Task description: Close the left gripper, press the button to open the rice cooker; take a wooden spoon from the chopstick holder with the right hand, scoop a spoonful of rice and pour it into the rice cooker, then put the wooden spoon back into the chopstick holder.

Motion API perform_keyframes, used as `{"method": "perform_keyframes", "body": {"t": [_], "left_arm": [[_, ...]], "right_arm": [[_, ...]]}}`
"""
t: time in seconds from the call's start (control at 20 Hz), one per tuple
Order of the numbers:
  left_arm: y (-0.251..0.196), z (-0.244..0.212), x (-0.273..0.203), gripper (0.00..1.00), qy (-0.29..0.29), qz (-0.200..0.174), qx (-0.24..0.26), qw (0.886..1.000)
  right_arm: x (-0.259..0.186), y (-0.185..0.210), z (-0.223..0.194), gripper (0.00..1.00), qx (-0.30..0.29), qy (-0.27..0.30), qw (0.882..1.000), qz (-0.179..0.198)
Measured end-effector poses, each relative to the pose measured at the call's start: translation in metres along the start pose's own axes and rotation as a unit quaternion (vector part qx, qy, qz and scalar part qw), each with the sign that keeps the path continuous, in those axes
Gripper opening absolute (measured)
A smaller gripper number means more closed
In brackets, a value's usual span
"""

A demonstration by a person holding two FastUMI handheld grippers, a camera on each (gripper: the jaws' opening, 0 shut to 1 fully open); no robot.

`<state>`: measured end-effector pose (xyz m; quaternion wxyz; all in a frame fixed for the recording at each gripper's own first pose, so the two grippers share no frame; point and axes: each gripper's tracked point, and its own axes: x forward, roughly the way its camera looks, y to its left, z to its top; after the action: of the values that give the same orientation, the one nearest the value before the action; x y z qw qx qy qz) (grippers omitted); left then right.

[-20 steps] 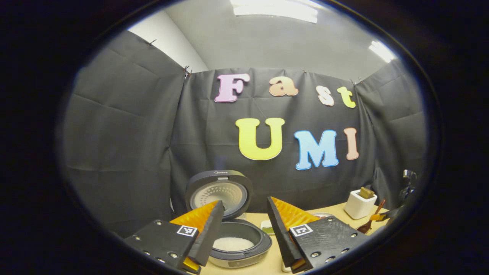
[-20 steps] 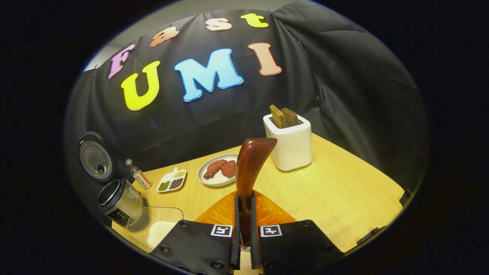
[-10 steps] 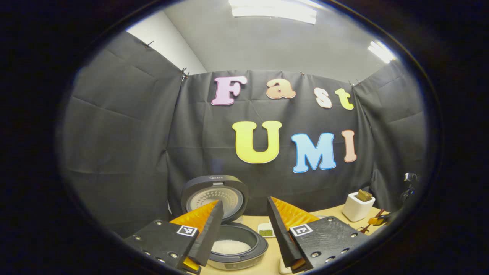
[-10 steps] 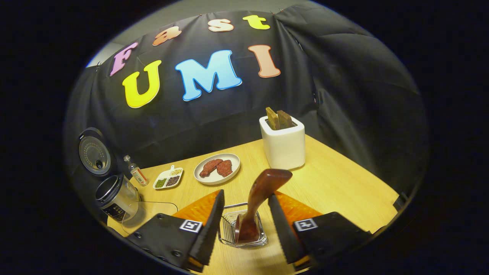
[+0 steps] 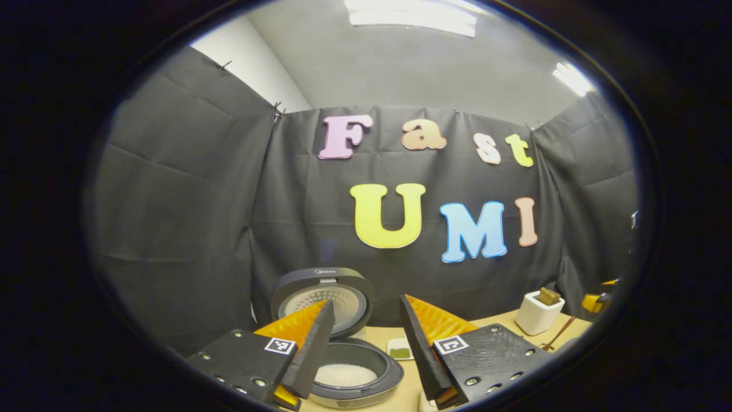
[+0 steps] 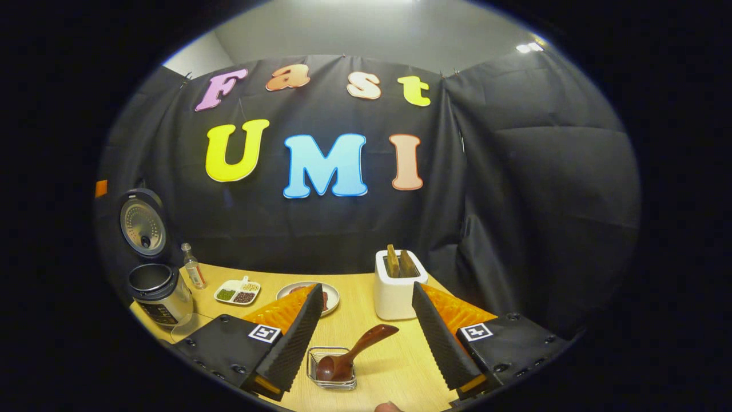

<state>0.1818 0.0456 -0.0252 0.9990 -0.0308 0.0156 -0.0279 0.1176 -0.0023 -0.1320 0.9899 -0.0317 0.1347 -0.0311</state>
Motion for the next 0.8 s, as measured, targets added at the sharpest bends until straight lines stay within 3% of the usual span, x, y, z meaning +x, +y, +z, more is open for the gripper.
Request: {"method": "perform_keyframes", "body": {"t": [0.3, 0.7, 0.8], "left_arm": [[0.026, 0.017, 0.043, 0.72, -0.004, 0.007, 0.023, 1.000], [0.078, 0.027, 0.147, 0.71, -0.003, 0.041, 0.031, 0.999], [0.085, 0.024, 0.173, 0.71, -0.004, 0.043, 0.035, 0.998]], "right_arm": [[-0.016, 0.021, 0.032, 0.98, 0.001, -0.024, 1.000, 0.009], [-0.015, 0.054, 0.040, 0.98, -0.013, -0.034, 0.999, 0.012], [-0.012, 0.060, 0.039, 0.93, -0.013, -0.033, 0.999, 0.009]]}}
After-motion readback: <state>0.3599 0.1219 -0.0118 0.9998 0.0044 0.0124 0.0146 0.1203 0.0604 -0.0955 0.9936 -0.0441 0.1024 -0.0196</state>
